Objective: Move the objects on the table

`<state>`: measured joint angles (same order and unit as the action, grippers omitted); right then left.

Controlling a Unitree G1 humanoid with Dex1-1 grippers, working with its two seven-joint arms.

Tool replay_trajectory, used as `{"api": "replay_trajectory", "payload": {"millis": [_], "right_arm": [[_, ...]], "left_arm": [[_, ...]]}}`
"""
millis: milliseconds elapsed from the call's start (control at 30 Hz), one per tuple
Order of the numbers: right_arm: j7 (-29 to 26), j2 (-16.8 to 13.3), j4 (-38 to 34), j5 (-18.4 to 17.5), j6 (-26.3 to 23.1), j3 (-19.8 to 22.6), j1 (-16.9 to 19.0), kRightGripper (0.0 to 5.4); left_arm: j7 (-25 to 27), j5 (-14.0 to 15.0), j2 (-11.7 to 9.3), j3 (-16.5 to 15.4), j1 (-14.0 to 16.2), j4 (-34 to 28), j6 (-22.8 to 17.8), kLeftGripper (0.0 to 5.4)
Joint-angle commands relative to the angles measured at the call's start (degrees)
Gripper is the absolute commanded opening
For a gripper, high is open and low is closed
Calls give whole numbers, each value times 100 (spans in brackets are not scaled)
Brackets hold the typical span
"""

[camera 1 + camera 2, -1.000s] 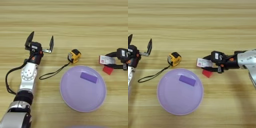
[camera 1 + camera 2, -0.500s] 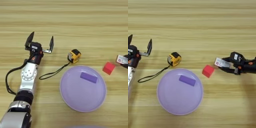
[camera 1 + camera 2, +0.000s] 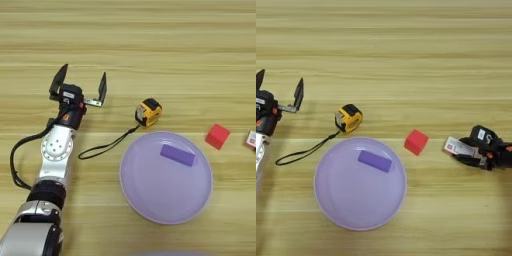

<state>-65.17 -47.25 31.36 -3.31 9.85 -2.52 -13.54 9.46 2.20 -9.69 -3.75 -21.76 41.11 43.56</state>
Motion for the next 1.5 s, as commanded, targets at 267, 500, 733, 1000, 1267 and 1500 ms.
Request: {"api": "replay_trajectory", "payload": {"millis": [267,500,733,1000,1267,1500], "right_arm": [[-17,115,-89,-105,35,20,-66,288],[30,146,-205,-279,12,188,-168,370],[64,258,-953,-1035,-189,687,-276,450],[613,799,-2650,-1894,-831,973,-167,537],[1954,1703,-3497,-1948,-1126,934,-340,537],[3738,2661,-3449,-1248,-942,870,-683,537]], "left_arm": [[28,-49,-23,-5,-93,53,51,540],[8,-64,-4,6,-102,56,45,540],[0,-69,0,9,-116,81,45,540],[12,-56,-10,0,-132,122,60,540],[37,-32,-27,-5,-75,39,66,540],[57,-11,-36,-11,-26,-49,55,540]]}}
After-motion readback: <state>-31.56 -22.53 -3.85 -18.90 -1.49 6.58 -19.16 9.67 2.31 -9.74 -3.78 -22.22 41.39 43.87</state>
